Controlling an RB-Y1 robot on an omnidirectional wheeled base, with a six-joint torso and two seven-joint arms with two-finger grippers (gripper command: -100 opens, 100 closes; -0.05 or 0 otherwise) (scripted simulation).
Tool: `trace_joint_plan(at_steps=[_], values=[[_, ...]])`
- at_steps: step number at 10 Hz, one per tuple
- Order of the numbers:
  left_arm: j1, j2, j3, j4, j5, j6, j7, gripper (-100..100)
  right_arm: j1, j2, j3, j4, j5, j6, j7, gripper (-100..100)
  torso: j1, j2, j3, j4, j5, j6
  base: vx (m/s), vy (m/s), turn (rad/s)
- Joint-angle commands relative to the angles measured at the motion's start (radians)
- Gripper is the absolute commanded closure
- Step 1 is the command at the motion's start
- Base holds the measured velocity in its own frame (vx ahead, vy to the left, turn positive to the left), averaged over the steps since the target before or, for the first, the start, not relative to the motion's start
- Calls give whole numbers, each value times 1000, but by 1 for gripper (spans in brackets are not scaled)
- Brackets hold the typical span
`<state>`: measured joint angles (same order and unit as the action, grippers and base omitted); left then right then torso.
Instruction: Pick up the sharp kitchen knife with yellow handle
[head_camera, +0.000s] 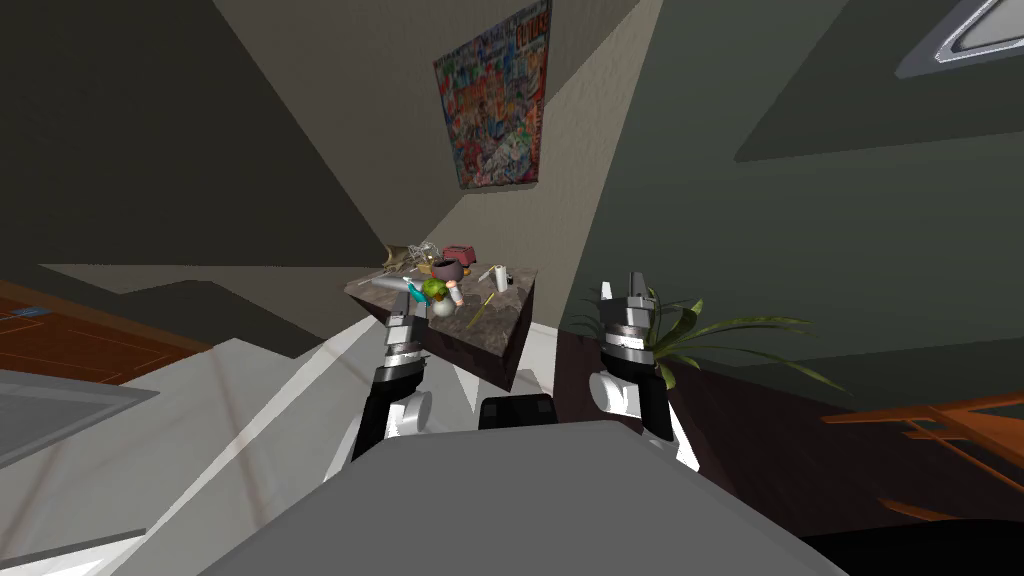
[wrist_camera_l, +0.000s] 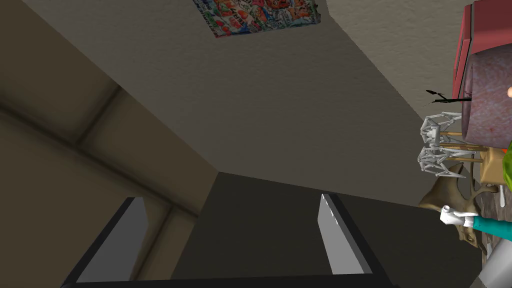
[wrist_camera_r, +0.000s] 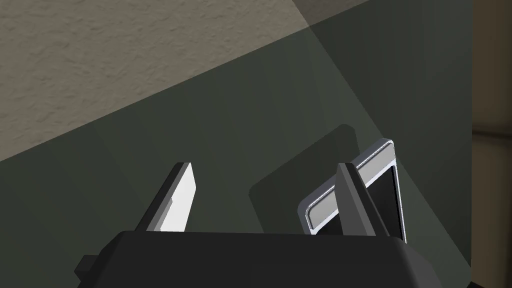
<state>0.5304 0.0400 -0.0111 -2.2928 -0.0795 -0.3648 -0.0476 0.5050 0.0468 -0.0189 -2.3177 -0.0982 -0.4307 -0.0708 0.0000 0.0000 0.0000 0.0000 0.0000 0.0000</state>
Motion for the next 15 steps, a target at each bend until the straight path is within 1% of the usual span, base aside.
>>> trace_joint_plan(at_steps=[1, 3, 5, 6, 8, 9, 11, 12, 13, 14, 15], values=[[-8, 37, 16, 7, 24, 32, 9, -100, 0, 0, 0, 0, 0, 0, 0, 0, 0, 0, 0, 0, 0, 0, 12, -48, 53], [-21, 66, 38, 16, 59, 76, 22, -100, 0, 0, 0, 0, 0, 0, 0, 0, -6, -1, -1, 0, -1, 0, 14, -122, 90], [-38, 90, 68, 28, 109, 133, 40, -100, 0, 0, 0, 0, 0, 0, 0, 0, -10, -1, -1, 0, -2, 0, 2, -152, 81], [-38, 90, 68, 28, 109, 135, 40, -100, 0, 0, 0, 0, 0, 0, 0, 0, -10, 0, 0, 0, -2, 0, -6, -104, 59], [-59, 111, 105, 43, 170, 194, 60, -100, 0, 0, 0, 0, 0, 0, 0, 0, -6, 0, 0, 0, -1, 0, -3, -116, 95], [-59, 111, 105, 43, 170, 205, 60, -100, 0, 0, 0, 0, 0, 0, 0, 0, -9, 0, 0, 0, -2, 0, -7, -126, 70], [-83, 127, 146, 59, 238, 267, 83, -100, 0, 0, 0, 0, 0, 0, 0, 0, -8, -1, -1, 0, -2, 0, -2, -142, 106], [-83, 127, 146, 59, 240, 282, 83, -100, 0, 0, 0, 0, 0, 0, 0, 0, -10, 0, 0, 0, -2, 0, -21, -137, 61], [-95, 135, 167, 67, 277, 317, 95, -100, 0, 0, 0, 0, 0, 0, 0, 0, -9, 0, 0, 0, -2, 0, -11, -128, 106], [-95, 135, 167, 67, 277, 324, 95, -100, 0, 0, 0, 0, 0, 0, 0, 0, -9, 0, 0, 0, -2, 0, 2, -97, 48], [-108, 141, 190, 75, 315, 366, 108, -100, 0, 0, 0, 0, 0, 0, 0, 0, -7, -1, 0, 0, -2, 0, -4, -117, 69]])
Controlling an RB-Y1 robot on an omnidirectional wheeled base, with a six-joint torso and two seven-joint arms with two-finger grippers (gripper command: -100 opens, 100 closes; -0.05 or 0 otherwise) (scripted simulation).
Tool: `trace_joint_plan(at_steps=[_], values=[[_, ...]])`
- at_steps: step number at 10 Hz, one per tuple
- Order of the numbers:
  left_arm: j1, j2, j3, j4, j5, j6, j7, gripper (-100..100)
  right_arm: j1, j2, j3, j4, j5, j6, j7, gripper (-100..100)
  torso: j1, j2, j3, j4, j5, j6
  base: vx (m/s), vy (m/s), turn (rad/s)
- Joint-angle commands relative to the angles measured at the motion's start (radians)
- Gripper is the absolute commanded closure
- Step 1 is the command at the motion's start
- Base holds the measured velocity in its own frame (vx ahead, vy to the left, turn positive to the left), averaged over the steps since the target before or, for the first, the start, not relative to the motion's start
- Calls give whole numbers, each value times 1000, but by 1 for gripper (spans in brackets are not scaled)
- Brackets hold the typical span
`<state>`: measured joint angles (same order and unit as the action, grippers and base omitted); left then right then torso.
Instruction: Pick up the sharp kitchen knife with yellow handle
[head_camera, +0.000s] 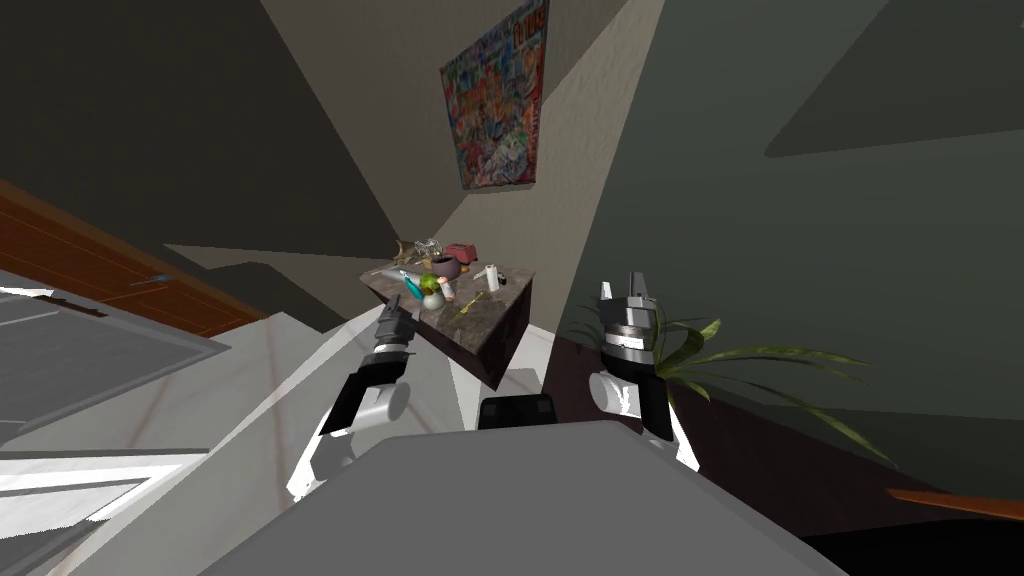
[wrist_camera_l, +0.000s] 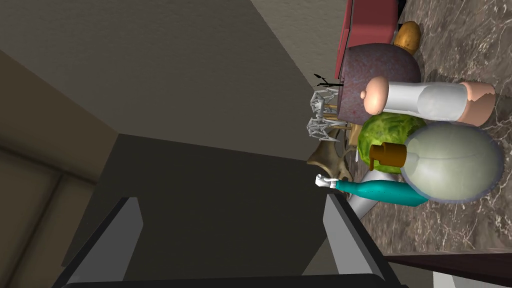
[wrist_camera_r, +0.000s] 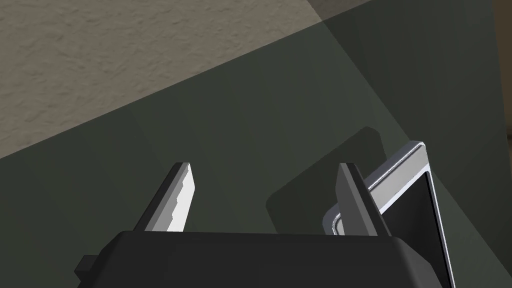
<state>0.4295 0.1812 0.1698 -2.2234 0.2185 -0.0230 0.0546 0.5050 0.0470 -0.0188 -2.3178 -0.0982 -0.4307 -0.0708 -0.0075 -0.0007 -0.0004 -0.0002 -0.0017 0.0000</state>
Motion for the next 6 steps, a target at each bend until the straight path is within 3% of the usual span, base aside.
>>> trace_joint_plan(at_steps=[1, 2, 4, 5, 6], values=[[-21, 7, 31, 15, 50, 50, 18, -100, 0, 0, 0, 0, 0, 0, 0, 0, 0, 0, 0, 0, 0, 0, -7, -177, 169], [-21, 7, 31, 15, 55, 67, 18, -100, 0, 0, 0, 0, 0, 0, 0, 0, -3, 0, 0, 0, -1, 0, -1, -158, 69], [-47, 19, 77, 32, 124, 137, 44, -100, 0, 0, 0, 0, 0, 0, 0, 0, -3, -1, 0, 0, -1, 0, 10, -165, 112], [-47, 19, 77, 32, 129, 156, 44, -100, 0, 0, 0, 0, 0, 0, 0, 0, -4, -1, -1, 0, -1, 0, -22, -126, 60], [-60, 24, 100, 41, 164, 188, 57, -100, 0, 0, 0, 0, 0, 0, 0, 0, -1, 0, 0, 0, -1, 0, -23, -133, 80]])
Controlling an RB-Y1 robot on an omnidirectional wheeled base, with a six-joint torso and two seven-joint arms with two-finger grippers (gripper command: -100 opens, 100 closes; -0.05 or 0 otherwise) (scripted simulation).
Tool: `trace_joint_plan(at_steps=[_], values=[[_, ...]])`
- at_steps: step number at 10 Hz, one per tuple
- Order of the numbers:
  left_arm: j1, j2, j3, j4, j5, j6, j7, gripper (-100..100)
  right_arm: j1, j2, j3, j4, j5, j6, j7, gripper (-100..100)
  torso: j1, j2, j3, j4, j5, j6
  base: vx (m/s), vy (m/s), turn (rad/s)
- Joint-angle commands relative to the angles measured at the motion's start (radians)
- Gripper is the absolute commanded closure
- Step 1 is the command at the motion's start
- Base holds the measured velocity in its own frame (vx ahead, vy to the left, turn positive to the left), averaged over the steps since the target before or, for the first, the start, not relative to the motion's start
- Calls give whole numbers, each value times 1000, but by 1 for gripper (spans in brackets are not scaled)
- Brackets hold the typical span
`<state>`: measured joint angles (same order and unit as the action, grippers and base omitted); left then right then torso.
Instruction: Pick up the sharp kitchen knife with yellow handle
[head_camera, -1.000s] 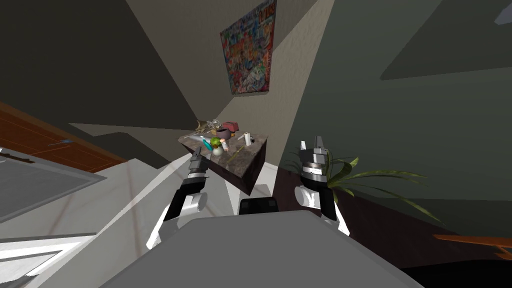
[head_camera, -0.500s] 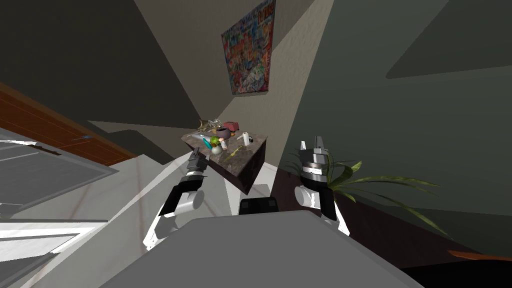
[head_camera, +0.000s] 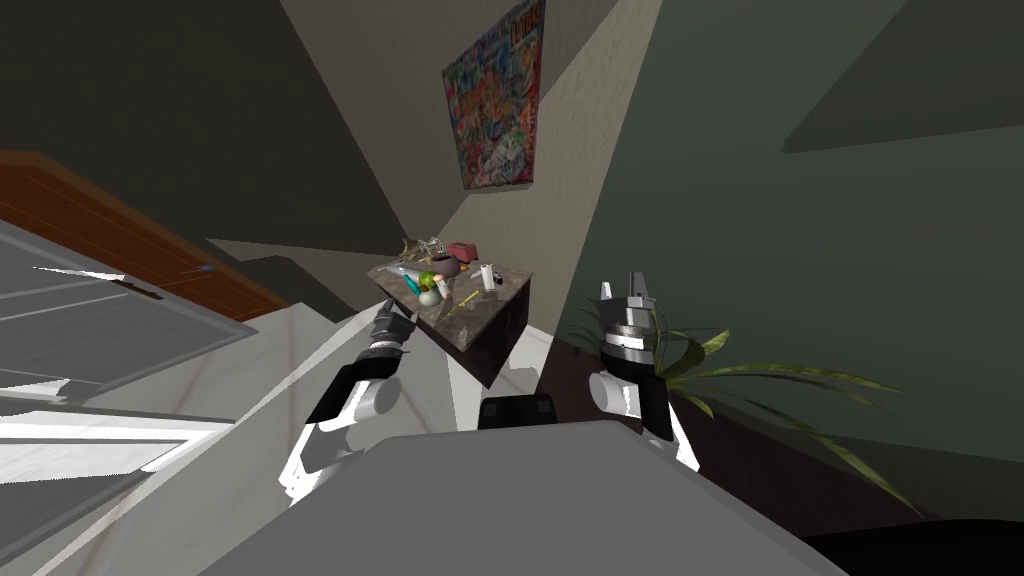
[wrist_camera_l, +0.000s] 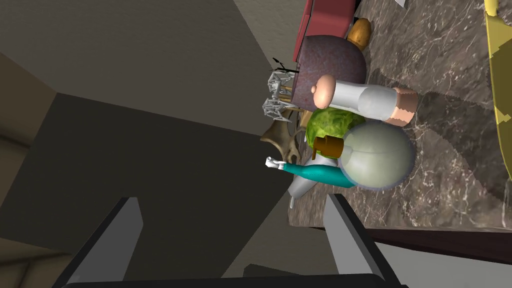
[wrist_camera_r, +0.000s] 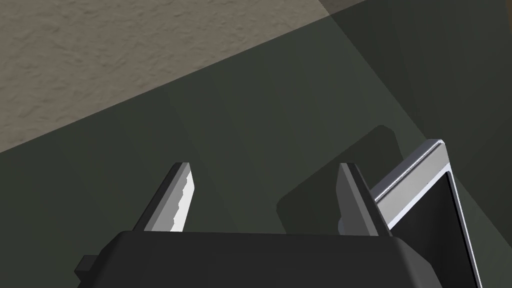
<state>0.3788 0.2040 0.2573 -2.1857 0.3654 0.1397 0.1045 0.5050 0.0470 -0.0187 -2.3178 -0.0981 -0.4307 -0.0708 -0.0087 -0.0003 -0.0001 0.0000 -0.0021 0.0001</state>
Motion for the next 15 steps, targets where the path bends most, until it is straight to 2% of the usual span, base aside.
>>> trace_joint_plan(at_steps=[1, 2, 3, 4, 5, 6, 7, 8, 9, 10, 11, 13, 14, 15], values=[[-9, 2, 12, 4, 17, 39, 7, -100, 0, 0, 0, 0, 0, 0, 0, 0, 0, 0, 0, 0, 0, 0, -12, -114, 60], [-22, 7, 34, 13, 50, 71, 20, -100, 0, 0, 0, 0, 0, 0, 0, 0, 1, 0, 0, 0, 0, 0, 4, -103, 86], [-22, 7, 34, 13, 50, 84, 20, -100, 0, 0, 0, 0, 0, 0, 0, 0, 2, -1, -1, 0, 0, 0, 3, -91, 35], [-33, 12, 56, 23, 80, 127, 33, -100, 0, 0, 0, 0, 0, 0, 0, 0, 3, -2, -1, 0, 0, 0, 13, -119, 56], [-33, 12, 56, 23, 80, 130, 33, -100, 0, 0, 0, 0, 0, 0, 0, 0, 1, -2, -1, 0, 0, 0, 9, -108, 48], [-44, 17, 77, 33, 107, 169, 46, -100, 0, 0, 0, 0, 0, 0, 0, 0, 2, -2, -1, 0, 0, 0, -1, -106, 66], [-44, 17, 77, 33, 107, 176, 46, -100, 0, 0, 0, 0, 0, 0, 0, 0, 2, -2, -1, 0, 0, 0, 19, -87, 39], [-55, 23, 98, 43, 130, 217, 58, -100, 0, 0, 0, 0, 0, 0, 0, 0, 3, -3, -2, -1, 1, 0, 49, -109, 56], [-55, 23, 98, 43, 130, 222, 58, -100, 0, 0, 0, 0, 0, 0, 0, 0, 2, -4, -3, -1, 0, 0, 37, -88, 34], [-64, 28, 117, 54, 150, 261, 71, -100, 0, 0, 0, 0, 0, 0, 0, 0, 3, -4, -3, -1, 0, 0, 41, -88, 32], [-64, 28, 117, 54, 150, 268, 71, -100, 0, 0, 0, 0, 0, 0, 0, 0, 3, -4, -3, -1, 1, 0, 34, -72, 27], [-80, 40, 153, 76, 177, 339, 95, -100, 0, 0, 0, 0, 0, 0, 0, 0, 4, -5, -3, -1, 1, 0, 74, -104, 38], [-80, 40, 153, 76, 177, 358, 95, -100, 0, 0, 0, 0, 0, 0, 0, 0, 2, -8, -4, -2, 0, 0, 86, -101, 16], [-86, 46, 169, 87, 185, 391, 107, -100, 0, 0, 0, 0, 0, 0, 0, 0, 3, -8, -4, -2, 0, 0, 79, -82, 4]])
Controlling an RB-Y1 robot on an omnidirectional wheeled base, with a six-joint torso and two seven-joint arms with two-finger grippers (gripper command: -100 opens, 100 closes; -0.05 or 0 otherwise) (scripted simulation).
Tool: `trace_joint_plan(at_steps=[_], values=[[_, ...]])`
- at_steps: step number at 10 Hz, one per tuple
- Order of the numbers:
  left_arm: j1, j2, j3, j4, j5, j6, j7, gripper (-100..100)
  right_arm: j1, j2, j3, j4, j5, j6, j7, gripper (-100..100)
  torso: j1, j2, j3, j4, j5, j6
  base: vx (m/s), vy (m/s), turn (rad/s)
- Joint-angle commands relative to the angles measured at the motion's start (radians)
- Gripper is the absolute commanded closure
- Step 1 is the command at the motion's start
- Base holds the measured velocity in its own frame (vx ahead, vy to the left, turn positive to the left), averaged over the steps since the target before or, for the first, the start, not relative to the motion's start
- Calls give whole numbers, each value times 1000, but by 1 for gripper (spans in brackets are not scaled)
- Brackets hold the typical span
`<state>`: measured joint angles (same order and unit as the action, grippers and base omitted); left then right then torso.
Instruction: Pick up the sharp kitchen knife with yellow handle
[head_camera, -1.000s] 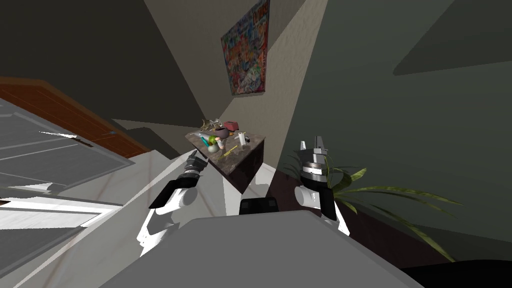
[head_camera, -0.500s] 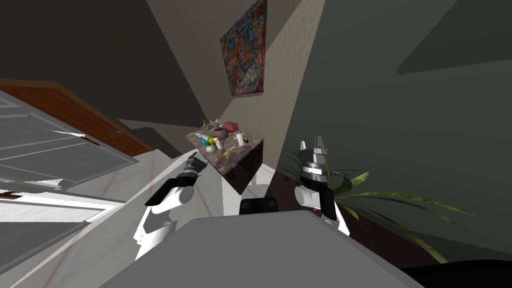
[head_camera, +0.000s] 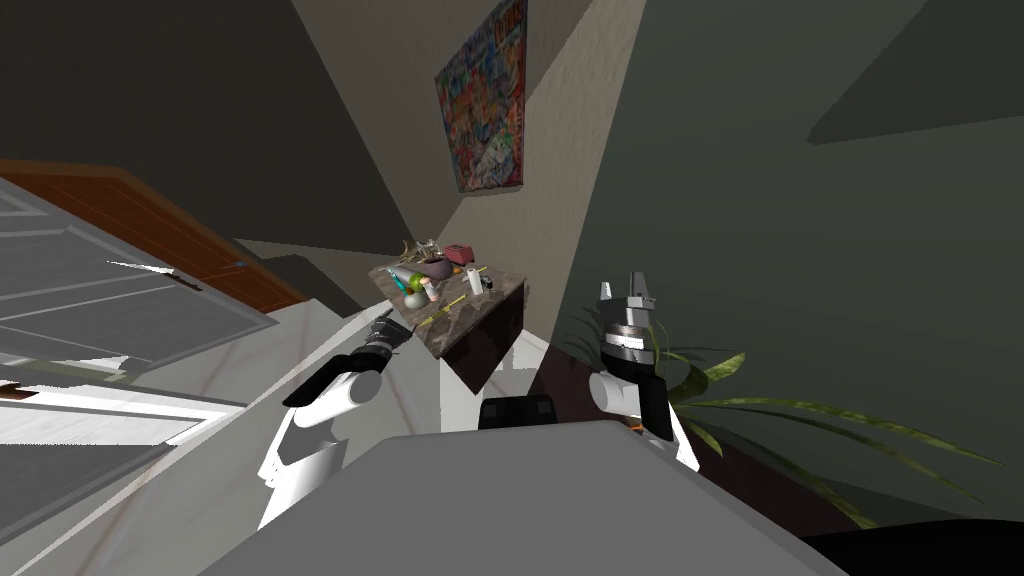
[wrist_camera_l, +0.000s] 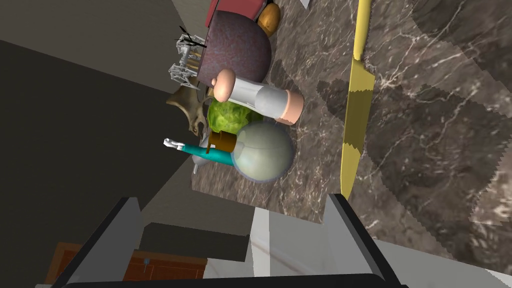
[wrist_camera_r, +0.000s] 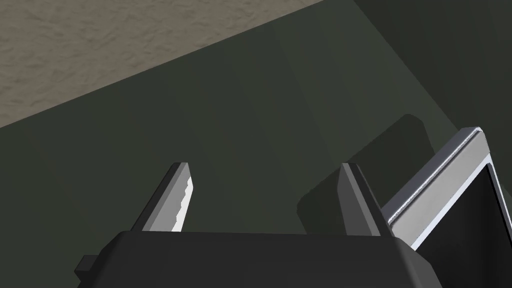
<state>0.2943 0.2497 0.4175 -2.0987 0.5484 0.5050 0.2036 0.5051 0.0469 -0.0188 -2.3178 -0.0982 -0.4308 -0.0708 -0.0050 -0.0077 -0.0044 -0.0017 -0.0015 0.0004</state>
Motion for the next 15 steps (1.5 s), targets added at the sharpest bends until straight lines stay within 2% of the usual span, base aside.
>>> trace_joint_plan(at_steps=[1, 2, 3, 5, 6, 7, 8, 10, 15], values=[[-2, 1, 9, 0, 2, 37, 8, -100, 0, 0, 0, 0, 0, 0, 0, 0, 0, 0, 0, 0, 0, 0, 68, -57, 7], [-8, 7, 25, 11, 7, 73, 19, -100, 0, 0, 0, 0, 0, 0, 0, 0, 2, 1, 0, 0, 0, 0, 94, -55, 0], [-8, 7, 25, 11, 7, 81, 19, -100, 0, 0, 0, 0, 0, 0, 0, 0, 2, -1, 0, 0, 0, 0, 77, -49, 1], [-17, 20, 53, 35, 7, 154, 41, -100, 0, 0, 0, 0, 0, 0, 0, 0, 2, 0, 0, 0, 1, 0, 101, -70, -15], [-17, 20, 53, 35, 7, 167, 41, -100, 0, 0, 0, 0, 0, 0, 0, 0, 1, -2, -1, 0, 0, 0, 132, -59, 0], [-20, 26, 66, 47, 4, 202, 52, -100, 0, 0, 0, 0, 0, 0, 0, 0, 2, -3, -2, -1, 0, 0, 151, -49, -21], [-20, 26, 66, 47, 4, 209, 52, -100, 0, 0, 0, 0, 0, 0, 0, 0, 2, -4, -2, -1, 1, 0, 110, -29, -6], [-25, 38, 89, 69, -8, 273, 72, -100, 0, 0, 0, 0, 0, 0, 0, 0, 3, -3, -2, -1, 1, 0, 139, -50, -38], [-30, 54, 120, 101, -31, 399, 101, -100, 0, 0, 0, 0, 0, 0, 0, 0, 5, -5, -3, -1, 1, 0, 142, -32, -27]])
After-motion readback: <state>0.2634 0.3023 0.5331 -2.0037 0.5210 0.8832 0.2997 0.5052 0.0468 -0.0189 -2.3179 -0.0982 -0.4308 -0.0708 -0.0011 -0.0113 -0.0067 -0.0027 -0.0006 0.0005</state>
